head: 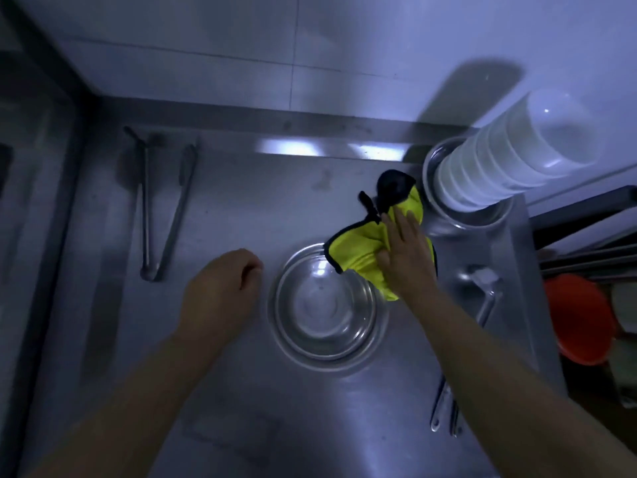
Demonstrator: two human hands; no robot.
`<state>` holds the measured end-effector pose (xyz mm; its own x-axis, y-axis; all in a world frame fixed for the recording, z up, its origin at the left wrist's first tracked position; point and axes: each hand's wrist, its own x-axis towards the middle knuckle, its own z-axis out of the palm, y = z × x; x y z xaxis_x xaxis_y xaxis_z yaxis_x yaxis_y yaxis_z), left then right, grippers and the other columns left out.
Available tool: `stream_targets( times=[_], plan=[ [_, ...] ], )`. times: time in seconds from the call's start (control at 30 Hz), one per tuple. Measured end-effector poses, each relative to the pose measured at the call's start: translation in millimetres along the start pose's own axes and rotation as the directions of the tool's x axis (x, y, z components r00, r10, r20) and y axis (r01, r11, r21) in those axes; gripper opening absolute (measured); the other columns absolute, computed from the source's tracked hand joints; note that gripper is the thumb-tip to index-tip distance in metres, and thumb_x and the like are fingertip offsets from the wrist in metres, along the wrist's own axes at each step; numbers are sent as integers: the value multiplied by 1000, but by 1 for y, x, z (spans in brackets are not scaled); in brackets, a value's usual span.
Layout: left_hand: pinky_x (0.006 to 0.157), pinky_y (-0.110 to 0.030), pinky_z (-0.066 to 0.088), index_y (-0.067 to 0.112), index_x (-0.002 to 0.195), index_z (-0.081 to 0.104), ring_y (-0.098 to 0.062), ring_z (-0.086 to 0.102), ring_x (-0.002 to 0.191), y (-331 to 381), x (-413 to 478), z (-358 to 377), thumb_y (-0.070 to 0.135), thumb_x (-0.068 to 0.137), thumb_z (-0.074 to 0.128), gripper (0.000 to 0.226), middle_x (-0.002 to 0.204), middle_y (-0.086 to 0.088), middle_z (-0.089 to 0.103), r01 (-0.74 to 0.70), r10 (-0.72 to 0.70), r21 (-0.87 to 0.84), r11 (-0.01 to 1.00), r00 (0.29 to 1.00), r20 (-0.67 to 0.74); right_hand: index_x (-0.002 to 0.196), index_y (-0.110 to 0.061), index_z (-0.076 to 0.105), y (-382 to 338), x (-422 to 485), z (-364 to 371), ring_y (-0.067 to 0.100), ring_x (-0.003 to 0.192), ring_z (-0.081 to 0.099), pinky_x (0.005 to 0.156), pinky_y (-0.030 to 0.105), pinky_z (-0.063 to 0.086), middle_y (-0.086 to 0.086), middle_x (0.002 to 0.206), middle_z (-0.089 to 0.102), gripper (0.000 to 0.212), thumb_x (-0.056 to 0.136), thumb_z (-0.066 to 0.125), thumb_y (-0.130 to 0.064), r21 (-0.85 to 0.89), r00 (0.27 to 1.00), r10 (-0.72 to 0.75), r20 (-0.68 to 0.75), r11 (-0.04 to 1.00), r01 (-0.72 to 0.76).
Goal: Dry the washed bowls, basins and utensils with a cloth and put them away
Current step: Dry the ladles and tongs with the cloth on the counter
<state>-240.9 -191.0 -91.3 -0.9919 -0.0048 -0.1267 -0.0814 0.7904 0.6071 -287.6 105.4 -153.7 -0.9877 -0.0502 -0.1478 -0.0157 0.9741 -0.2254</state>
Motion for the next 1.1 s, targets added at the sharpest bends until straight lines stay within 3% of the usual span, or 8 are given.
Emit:
stream_targets(
  times=[0.23, 0.43, 0.63, 0.73, 0.83, 0.9, 1.0, 1.1],
  plan=[
    [68, -44, 48, 1, 86, 64, -38, 57, 79, -33, 23, -9, 8, 75, 54, 17, 86, -18, 62, -11, 42, 279, 960, 994, -106, 151, -10, -5, -25, 61, -6, 26, 146, -1, 117, 40, 3, 12, 159, -7, 103, 77, 55, -49, 117, 966, 255, -44, 961, -249],
    [88, -58, 41, -4, 115, 57, -49, 46, 110, -82, 27, -32, 15, 67, 80, 57, 123, -31, 51, 171, -102, 453, 875, 980, -173, 148, 4, -5, -104, 132, 7, 36, 144, -11, 116, 48, -5, 25, 155, -11, 113, 78, 46, -68, 74, 900, 427, -80, 903, -422],
    [88, -62, 39, -6, 116, 59, -51, 43, 115, -92, 26, -30, 18, 66, 82, 60, 127, -33, 49, 193, -133, 463, 865, 978, -161, 148, 2, 17, -179, 117, 43, 39, 144, 5, 115, 50, 4, 24, 155, 11, 88, 89, 44, -57, -45, 993, -95, -63, 995, 92],
    [88, -61, 39, -6, 115, 58, -51, 44, 115, -84, 25, -29, 14, 63, 82, 60, 126, -32, 49, 203, -125, 449, 870, 973, -196, 141, 0, 38, -184, 106, 48, 37, 141, 24, 112, 53, 20, 19, 149, 34, 64, 90, 53, -37, 33, 890, -455, -31, 889, 456],
    [88, -62, 38, -7, 112, 61, -51, 44, 115, -81, 21, -27, 9, 61, 82, 58, 126, -32, 50, 217, -148, 413, 884, 970, -192, 132, -3, 53, -160, 94, 46, 35, 133, 41, 107, 51, 35, 15, 140, 48, 53, 84, 55, -26, 98, 763, -646, 6, 760, 643],
    [87, -63, 39, -7, 108, 62, -52, 45, 113, -82, 18, -27, 8, 60, 83, 54, 123, -33, 51, 214, -159, 423, 880, 974, -161, 131, -4, 54, -134, 83, 40, 37, 131, 42, 105, 50, 38, 18, 142, 46, 50, 85, 52, -25, 59, 737, -676, -10, 735, 676],
    [84, -60, 43, -8, 99, 62, -47, 47, 107, -84, 16, -26, 8, 57, 84, 50, 113, -31, 56, 166, -126, 497, 852, 986, -113, 134, -12, 51, -92, 69, 22, 39, 130, 36, 106, 45, 33, 21, 146, 35, 54, 83, 60, -24, -34, 871, -480, -103, 877, 479],
    [81, -58, 45, -12, 92, 60, -45, 49, 105, -84, 16, -25, 3, 58, 83, 43, 101, -32, 59, 109, -71, 553, 826, 993, -89, 113, -17, 66, -66, 67, 7, 35, 93, 49, 78, 41, 44, 17, 111, 58, 45, 69, 71, -15, -246, 891, -353, -285, 926, 287]
  ],
)
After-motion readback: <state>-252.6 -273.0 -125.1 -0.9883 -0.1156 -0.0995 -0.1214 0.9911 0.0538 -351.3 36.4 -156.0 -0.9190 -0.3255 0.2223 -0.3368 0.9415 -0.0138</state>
